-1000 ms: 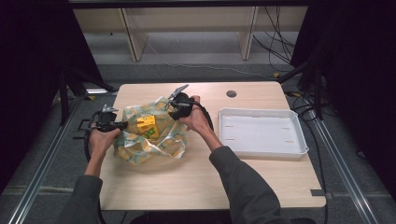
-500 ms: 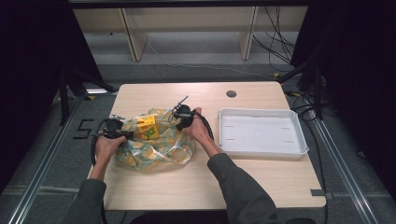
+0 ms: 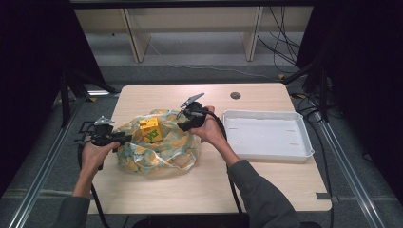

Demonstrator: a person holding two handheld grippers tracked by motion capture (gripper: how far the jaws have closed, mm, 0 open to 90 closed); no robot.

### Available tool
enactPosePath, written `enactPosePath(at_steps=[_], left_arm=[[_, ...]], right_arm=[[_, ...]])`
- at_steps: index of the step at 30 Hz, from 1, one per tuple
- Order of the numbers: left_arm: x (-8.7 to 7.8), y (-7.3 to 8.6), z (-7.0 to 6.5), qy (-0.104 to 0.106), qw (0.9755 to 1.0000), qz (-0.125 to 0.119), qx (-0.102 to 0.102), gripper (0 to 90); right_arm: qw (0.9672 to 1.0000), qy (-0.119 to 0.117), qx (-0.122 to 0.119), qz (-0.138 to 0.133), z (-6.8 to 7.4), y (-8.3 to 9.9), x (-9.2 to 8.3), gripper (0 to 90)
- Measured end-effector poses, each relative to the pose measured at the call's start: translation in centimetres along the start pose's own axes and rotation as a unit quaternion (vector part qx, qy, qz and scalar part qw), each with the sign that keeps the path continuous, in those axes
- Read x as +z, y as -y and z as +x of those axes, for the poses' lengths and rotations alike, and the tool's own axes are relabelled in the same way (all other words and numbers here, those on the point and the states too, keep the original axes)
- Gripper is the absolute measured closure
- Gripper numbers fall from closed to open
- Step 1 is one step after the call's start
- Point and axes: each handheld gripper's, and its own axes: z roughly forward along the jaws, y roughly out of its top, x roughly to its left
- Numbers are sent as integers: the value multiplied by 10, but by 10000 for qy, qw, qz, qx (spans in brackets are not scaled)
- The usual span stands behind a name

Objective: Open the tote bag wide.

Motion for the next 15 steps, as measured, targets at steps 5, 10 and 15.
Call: enactPosePath(at_steps=[5,10,15], left_arm=[[-15,7,-29,375,9985,-387,127,718],[-5,21,-53,739,9953,-175,601,864],[17,36,-58,665,9926,444,914,893]], right_arm=[[9997,183,126,-91,-5,2,-1,537],[9989,400,-1,251,-15,7,17,716],[9969,471,185,604,-19,12,39,825]])
